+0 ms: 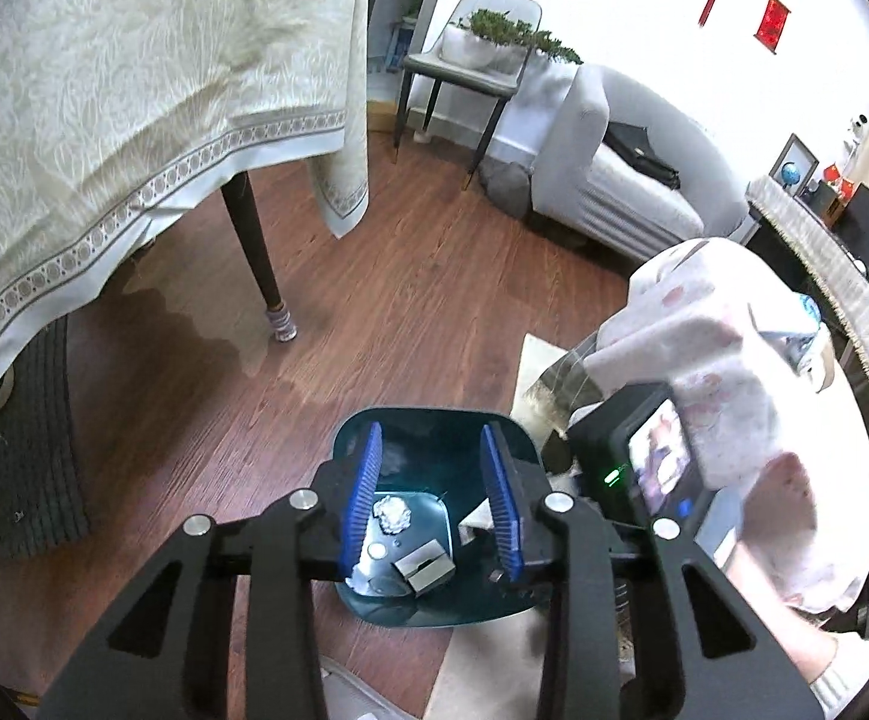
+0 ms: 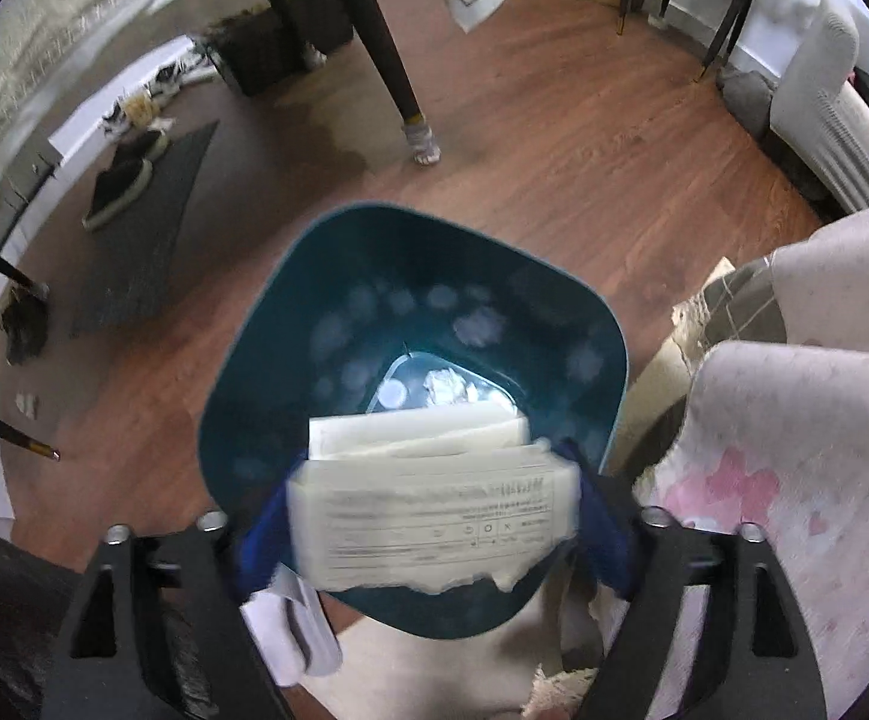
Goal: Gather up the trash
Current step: 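Move both open tools back over the table toward the remaining items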
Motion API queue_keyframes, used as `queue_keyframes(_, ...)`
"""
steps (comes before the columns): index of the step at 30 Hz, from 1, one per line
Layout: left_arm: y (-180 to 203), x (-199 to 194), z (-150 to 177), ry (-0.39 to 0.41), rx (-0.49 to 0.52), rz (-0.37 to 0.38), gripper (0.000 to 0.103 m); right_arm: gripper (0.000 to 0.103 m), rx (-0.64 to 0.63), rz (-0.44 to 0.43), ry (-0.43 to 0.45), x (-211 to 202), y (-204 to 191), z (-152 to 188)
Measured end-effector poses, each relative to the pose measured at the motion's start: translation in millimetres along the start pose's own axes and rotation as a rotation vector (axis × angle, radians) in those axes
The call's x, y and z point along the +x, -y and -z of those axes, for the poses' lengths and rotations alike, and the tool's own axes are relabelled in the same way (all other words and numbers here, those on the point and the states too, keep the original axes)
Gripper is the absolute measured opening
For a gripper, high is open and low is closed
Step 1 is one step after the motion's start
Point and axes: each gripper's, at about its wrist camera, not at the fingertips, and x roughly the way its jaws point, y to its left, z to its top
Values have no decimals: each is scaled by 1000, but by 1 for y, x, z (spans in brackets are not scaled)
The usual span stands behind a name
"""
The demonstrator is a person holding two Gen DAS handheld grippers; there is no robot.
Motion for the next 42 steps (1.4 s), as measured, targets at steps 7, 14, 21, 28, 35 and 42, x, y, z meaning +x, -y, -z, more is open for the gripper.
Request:
queue_keyframes(7, 8, -13, -11, 47, 2, -9, 36, 91, -22, 9, 30, -13, 2, 5)
queue_keyframes(14, 25, -25, -23, 119, 30, -41, 36, 91, -33, -53, 150, -60, 7, 6)
queue_keyframes(21, 47, -25, -30, 151, 56, -35, 36, 84, -49, -82, 284, -115, 15, 12)
queue_keyframes(28, 73, -30, -40, 215, 85, -2, 39, 71, -52, -65, 431, -167, 29, 19)
queue_keyframes(35, 104, -15, -43, 204, 91, 54, 49, 68, -20, 4, 530, -210, 66, 40)
queue_keyframes(42, 141, 4, -44, 164, 66, 176, 59, 67, 53, 69, 582, -239, 114, 69)
